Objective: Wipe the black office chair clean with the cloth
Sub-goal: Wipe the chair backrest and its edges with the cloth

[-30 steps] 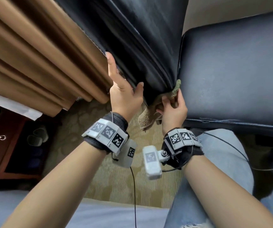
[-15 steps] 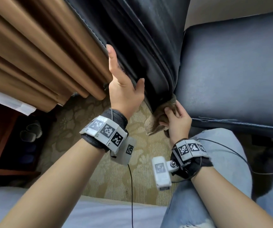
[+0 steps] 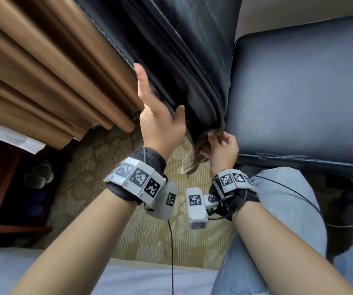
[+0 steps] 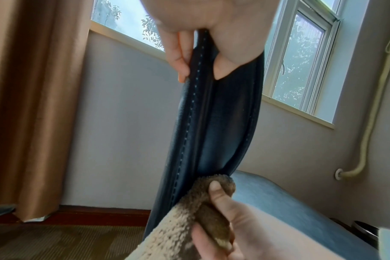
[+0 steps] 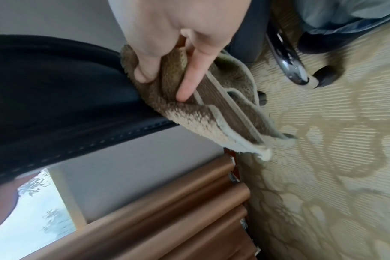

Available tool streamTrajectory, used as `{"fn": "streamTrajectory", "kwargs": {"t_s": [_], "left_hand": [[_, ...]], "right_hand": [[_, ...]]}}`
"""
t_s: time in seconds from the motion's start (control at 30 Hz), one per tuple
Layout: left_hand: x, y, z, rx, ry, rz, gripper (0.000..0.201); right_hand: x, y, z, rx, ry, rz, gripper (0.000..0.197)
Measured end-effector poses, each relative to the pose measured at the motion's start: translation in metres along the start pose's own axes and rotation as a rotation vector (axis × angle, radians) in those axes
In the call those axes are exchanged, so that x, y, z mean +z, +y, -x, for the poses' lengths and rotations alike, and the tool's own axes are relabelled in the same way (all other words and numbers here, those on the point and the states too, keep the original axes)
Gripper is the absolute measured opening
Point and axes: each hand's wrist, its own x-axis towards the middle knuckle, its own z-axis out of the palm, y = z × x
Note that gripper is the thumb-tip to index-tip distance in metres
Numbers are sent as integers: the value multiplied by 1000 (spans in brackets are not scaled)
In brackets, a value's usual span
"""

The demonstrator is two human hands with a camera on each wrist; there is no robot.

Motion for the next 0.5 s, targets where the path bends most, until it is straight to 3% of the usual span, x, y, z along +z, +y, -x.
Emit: {"fn": "streamTrajectory", "kwargs": {"t_s": [0.2,0.4,0.5], "left_hand": [[1,-7,-2,-24,-16,-13,83],[2,-6,0,-20,-5,1,77],[1,-3,1,4,11,14,84]], "right_hand": [[-25,-6,2,-39,-99,84,14],[-15,-38,12,-248,-127,12,25],[-4,-38,14,-295,-118,48,46]]}}
